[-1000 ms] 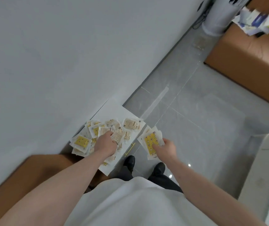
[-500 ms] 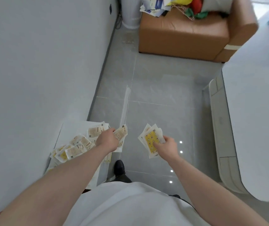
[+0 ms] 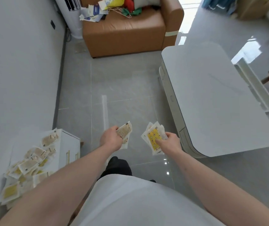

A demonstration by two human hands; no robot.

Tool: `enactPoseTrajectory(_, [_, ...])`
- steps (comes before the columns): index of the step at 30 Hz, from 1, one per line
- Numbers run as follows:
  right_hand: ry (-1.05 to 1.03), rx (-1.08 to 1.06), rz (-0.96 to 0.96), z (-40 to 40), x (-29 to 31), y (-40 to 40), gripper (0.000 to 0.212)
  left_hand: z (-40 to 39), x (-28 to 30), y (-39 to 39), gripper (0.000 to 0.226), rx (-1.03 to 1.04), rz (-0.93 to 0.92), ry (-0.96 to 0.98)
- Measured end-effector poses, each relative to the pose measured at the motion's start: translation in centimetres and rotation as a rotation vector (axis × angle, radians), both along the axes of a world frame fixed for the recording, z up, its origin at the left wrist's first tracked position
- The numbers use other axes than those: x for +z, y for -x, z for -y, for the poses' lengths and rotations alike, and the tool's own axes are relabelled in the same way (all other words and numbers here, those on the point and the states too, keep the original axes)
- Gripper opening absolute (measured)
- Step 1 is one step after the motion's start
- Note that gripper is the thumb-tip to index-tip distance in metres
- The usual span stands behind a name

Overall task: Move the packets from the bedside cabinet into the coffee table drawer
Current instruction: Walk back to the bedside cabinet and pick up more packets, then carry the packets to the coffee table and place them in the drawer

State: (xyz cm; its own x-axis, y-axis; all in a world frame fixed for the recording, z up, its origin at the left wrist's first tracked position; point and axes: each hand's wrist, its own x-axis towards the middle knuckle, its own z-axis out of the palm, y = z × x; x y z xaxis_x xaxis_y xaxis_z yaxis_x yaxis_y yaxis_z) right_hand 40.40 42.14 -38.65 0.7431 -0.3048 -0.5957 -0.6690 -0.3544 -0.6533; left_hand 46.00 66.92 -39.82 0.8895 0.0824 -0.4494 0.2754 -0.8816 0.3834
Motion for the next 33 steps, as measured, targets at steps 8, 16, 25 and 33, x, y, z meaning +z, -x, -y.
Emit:
enactPoseTrajectory(8, [-0.067,-0.144,0.080,10.5,1.4,-0.2,0.007,9.9,1.8,-2.7,0.023,-0.082,0.018,-0.082])
enactPoseTrajectory(16, [-0.101,-0.214,0.095,24.3,1.9,-1.9,0.008,22.9,-0.8,-7.0,0.025,-0.144,-0.023,-0.114])
enactPoseTrajectory(25, [0.017,-0.393,0.016,42.1,2.0,-0.5,0.001,43.8,-1.5,-9.2,0.027,-0.272,-0.081,-0.023])
enactPoseTrajectory(33, [-0.017,-0.515,0.023,56.5,0.5,3.5,0.003,60.4,-0.5,-7.6,0.027,-0.368,-0.083,0.065])
